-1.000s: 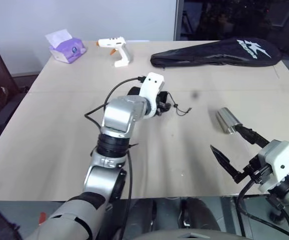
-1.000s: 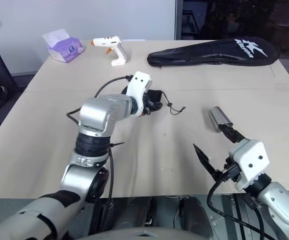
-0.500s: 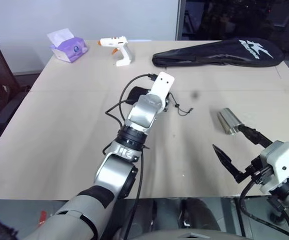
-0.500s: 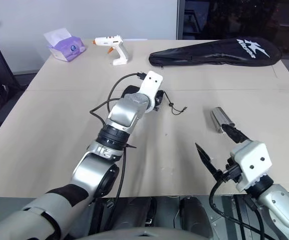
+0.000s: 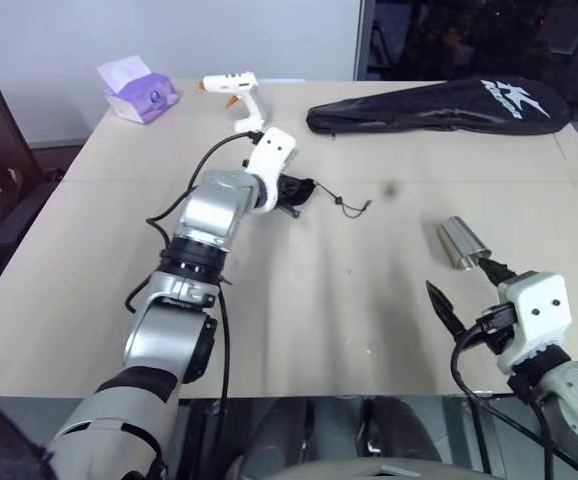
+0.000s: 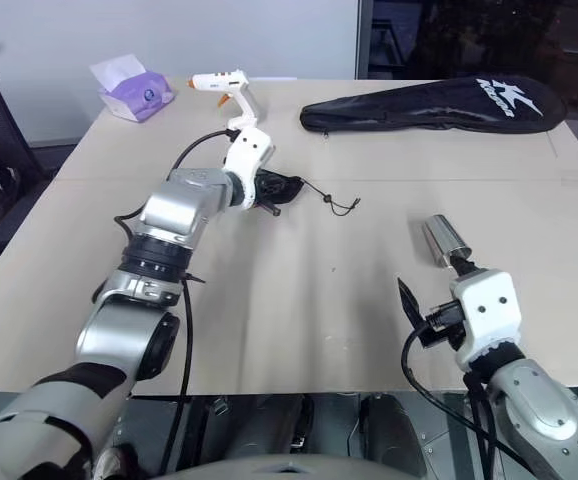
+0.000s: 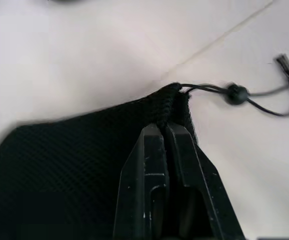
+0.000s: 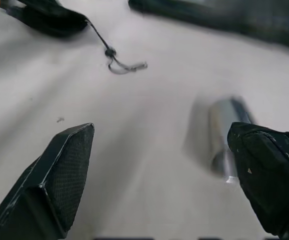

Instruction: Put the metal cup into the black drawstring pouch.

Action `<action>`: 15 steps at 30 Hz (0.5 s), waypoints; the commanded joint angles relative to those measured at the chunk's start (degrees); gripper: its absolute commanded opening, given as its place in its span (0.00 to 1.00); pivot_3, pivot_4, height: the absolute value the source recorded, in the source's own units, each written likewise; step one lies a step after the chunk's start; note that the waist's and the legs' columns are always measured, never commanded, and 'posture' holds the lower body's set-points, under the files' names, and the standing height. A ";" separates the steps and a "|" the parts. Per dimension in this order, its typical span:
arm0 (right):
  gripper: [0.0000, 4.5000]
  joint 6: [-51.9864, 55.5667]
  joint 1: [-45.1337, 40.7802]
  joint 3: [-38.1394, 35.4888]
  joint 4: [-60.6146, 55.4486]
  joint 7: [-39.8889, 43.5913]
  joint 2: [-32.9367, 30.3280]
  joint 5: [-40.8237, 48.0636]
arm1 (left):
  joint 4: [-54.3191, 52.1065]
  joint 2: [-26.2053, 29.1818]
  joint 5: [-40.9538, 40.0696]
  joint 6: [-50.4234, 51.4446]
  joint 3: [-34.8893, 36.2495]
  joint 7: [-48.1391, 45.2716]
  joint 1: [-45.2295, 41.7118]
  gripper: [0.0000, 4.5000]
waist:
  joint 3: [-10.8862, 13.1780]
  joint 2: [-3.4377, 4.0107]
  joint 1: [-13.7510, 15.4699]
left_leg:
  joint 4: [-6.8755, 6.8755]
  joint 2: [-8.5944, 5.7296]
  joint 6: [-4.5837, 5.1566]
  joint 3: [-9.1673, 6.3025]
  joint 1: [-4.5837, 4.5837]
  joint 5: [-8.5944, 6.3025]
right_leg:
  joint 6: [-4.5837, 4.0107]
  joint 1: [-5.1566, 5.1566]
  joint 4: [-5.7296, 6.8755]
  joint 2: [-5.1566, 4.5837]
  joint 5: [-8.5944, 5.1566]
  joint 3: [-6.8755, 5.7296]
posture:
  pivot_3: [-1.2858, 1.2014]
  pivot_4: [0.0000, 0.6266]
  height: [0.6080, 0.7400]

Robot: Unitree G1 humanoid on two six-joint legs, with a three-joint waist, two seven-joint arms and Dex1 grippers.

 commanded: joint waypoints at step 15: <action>1.00 -5.27 -8.88 7.84 -0.31 18.06 -4.88 -3.66 | -15.70 17.99 -1.83 -21.47 -2.51 -23.52 16.74 0.60 | -0.06 0.11 -1.16 | -0.10 -0.03 0.17 0.09 0.04 -0.08 | 0.00 0.00 -0.05 -0.01 0.00 0.07 | 0.52 0.24 1.00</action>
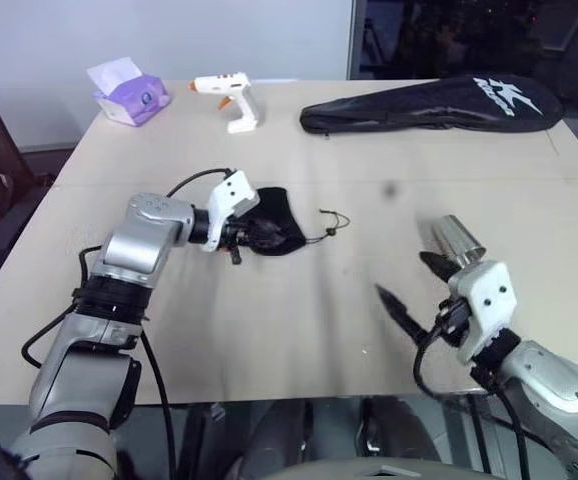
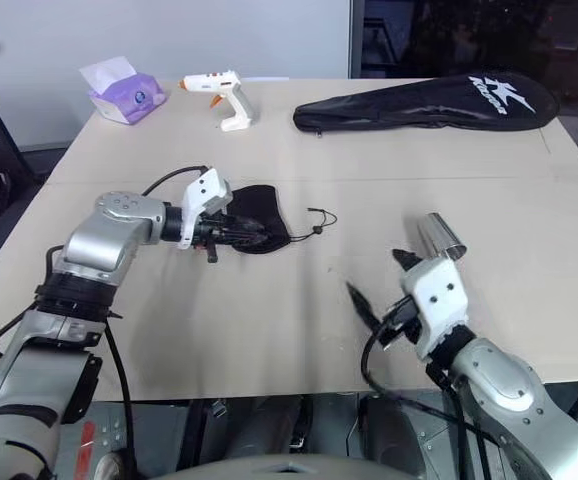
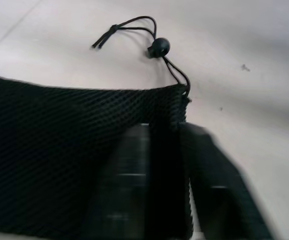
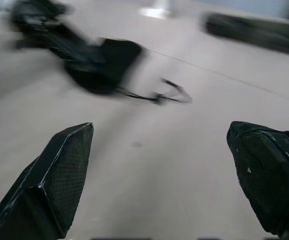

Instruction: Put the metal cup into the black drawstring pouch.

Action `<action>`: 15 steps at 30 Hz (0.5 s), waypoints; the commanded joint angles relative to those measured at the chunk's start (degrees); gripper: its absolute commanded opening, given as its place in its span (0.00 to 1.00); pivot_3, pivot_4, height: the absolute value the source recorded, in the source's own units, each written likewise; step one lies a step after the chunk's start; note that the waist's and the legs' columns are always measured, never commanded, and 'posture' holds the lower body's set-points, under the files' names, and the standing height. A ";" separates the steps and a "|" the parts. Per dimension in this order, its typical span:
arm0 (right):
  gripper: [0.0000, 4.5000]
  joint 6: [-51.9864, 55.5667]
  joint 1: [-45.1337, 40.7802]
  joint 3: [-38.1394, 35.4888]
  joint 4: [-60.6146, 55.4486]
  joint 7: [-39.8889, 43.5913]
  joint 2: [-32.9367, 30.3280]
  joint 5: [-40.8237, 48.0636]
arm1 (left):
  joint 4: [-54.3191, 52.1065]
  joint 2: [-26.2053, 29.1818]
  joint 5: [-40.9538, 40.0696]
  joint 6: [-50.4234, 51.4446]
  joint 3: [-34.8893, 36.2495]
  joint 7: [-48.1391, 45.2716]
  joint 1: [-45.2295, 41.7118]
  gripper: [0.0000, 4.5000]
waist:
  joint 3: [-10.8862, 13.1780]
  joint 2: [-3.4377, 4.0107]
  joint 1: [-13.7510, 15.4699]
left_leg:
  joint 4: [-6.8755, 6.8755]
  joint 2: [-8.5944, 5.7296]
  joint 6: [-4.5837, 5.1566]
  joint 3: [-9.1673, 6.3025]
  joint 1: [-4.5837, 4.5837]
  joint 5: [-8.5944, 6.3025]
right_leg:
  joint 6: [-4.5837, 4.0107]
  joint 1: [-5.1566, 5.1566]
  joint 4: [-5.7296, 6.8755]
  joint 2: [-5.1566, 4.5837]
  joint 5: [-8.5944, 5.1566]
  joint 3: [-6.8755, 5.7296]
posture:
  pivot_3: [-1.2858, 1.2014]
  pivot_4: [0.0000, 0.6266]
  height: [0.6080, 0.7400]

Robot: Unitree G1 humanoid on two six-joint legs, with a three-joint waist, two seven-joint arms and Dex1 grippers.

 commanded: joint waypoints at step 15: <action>1.00 -1.48 7.22 -6.98 1.99 -1.59 6.83 -5.17 | -1.15 -3.03 7.63 -3.84 -1.08 9.03 -1.53 0.01 | -0.01 -0.02 -0.30 | -0.01 0.03 -0.06 -0.03 0.04 0.04 | 0.00 -0.02 0.11 0.04 0.00 0.00 | 0.52 0.24 1.00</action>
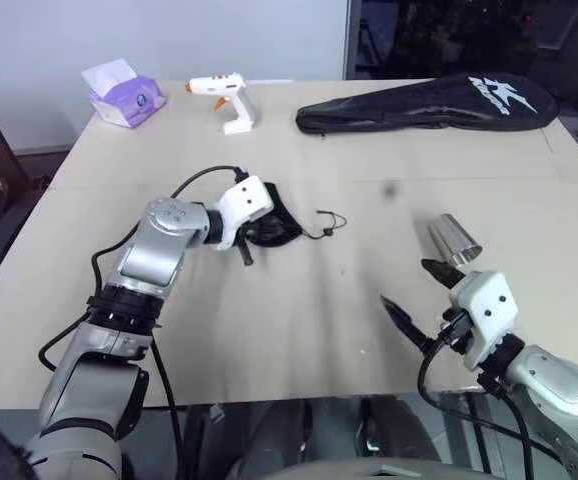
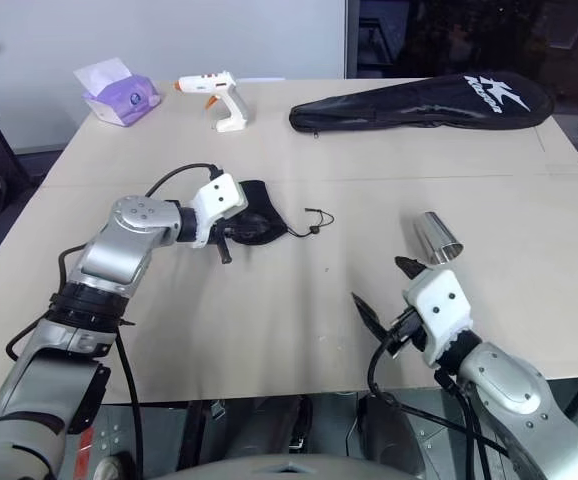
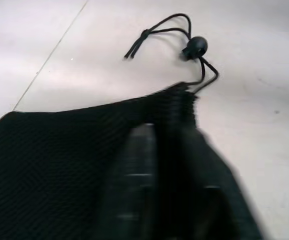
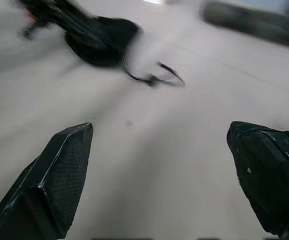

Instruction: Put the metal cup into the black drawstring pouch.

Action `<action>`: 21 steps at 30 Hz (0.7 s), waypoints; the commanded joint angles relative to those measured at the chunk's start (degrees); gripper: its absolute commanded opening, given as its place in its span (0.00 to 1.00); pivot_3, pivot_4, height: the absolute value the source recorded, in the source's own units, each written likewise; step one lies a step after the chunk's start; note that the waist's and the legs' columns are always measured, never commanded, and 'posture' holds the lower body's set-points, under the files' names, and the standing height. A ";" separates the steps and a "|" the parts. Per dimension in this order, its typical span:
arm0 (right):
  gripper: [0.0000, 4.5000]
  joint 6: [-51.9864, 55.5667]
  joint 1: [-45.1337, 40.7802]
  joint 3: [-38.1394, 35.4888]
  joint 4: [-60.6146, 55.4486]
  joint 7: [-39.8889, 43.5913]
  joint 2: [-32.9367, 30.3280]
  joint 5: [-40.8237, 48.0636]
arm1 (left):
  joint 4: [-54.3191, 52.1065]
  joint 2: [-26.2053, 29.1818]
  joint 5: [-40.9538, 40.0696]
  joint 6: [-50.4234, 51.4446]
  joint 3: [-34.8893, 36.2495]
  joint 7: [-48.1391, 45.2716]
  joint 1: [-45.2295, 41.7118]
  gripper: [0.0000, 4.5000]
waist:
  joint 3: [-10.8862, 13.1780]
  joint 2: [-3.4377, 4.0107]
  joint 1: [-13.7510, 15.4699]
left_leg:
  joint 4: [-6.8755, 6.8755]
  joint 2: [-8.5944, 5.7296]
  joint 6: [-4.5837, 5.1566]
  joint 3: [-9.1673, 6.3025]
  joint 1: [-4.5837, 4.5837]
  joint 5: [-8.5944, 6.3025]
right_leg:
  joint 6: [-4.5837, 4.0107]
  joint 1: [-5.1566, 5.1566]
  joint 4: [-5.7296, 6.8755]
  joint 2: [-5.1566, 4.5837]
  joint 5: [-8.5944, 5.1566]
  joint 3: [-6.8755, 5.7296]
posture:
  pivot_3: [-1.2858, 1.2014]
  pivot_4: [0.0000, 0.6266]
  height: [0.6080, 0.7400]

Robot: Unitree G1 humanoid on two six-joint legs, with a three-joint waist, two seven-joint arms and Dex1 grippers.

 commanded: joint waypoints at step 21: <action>0.47 11.01 -23.88 -14.03 20.29 -15.37 21.86 4.53 | -1.48 -5.29 -5.96 15.02 3.38 3.89 -6.16 0.00 | -0.02 0.01 -0.15 | -0.08 -0.01 -0.07 0.09 -0.01 0.04 | -0.01 -0.14 0.06 0.03 0.01 0.13 | 0.52 0.24 1.00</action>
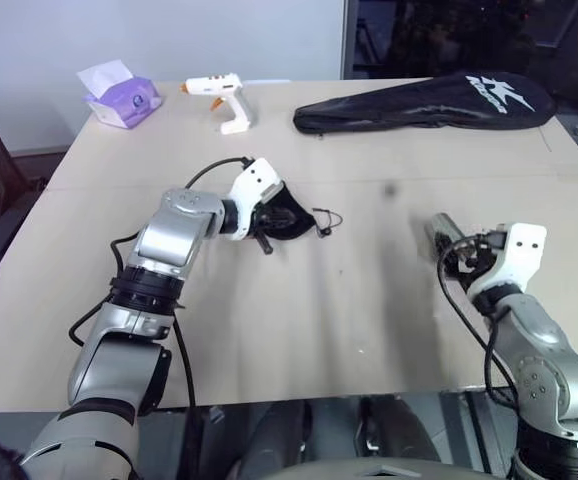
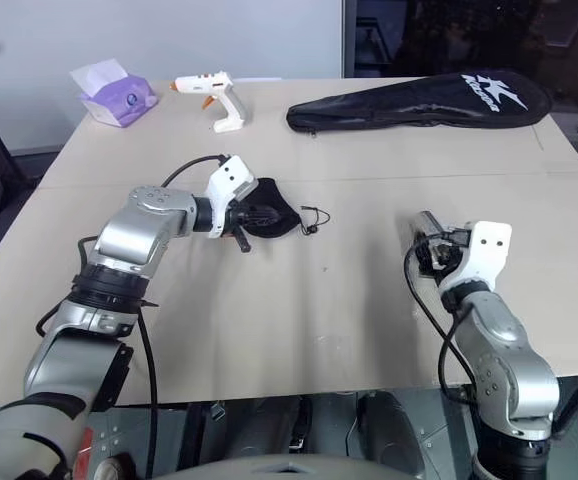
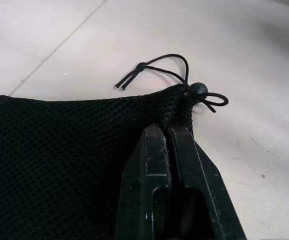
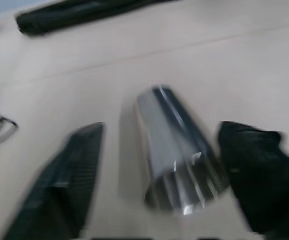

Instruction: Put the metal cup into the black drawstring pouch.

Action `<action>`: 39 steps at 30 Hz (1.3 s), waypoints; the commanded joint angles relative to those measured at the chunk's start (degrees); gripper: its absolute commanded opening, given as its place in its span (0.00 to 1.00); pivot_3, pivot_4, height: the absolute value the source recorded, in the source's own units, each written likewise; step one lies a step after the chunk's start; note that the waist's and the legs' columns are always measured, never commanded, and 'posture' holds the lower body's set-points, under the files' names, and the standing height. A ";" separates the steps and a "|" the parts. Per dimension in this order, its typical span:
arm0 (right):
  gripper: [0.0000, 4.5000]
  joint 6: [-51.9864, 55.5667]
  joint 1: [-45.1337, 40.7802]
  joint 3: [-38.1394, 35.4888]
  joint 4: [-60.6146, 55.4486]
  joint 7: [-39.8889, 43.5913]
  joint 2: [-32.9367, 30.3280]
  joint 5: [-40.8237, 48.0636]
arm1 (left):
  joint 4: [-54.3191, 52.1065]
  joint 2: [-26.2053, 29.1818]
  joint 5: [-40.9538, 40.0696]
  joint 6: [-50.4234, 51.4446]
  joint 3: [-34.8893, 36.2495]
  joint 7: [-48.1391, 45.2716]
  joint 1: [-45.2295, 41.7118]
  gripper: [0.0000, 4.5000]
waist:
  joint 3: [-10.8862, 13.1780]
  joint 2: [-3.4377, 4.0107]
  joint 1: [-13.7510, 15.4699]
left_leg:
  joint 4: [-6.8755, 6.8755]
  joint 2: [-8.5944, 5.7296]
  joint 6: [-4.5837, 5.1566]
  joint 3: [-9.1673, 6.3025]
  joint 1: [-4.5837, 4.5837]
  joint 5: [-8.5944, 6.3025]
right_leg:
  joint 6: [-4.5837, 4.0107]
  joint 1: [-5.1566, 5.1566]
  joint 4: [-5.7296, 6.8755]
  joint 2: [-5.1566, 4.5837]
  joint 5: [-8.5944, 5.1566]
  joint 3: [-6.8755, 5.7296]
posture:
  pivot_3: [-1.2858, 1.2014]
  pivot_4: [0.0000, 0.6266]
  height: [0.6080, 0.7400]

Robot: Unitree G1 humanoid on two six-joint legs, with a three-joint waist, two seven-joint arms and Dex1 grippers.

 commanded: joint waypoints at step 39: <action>0.01 -2.24 -1.65 8.32 1.92 5.39 -4.92 -4.51 | -8.86 -0.56 -4.70 8.82 2.86 3.48 0.19 0.00 | 0.00 0.02 -0.10 | -0.05 -0.01 -0.01 0.06 -0.03 0.01 | 0.00 -0.10 0.01 0.01 0.00 0.06 | 0.52 0.24 1.00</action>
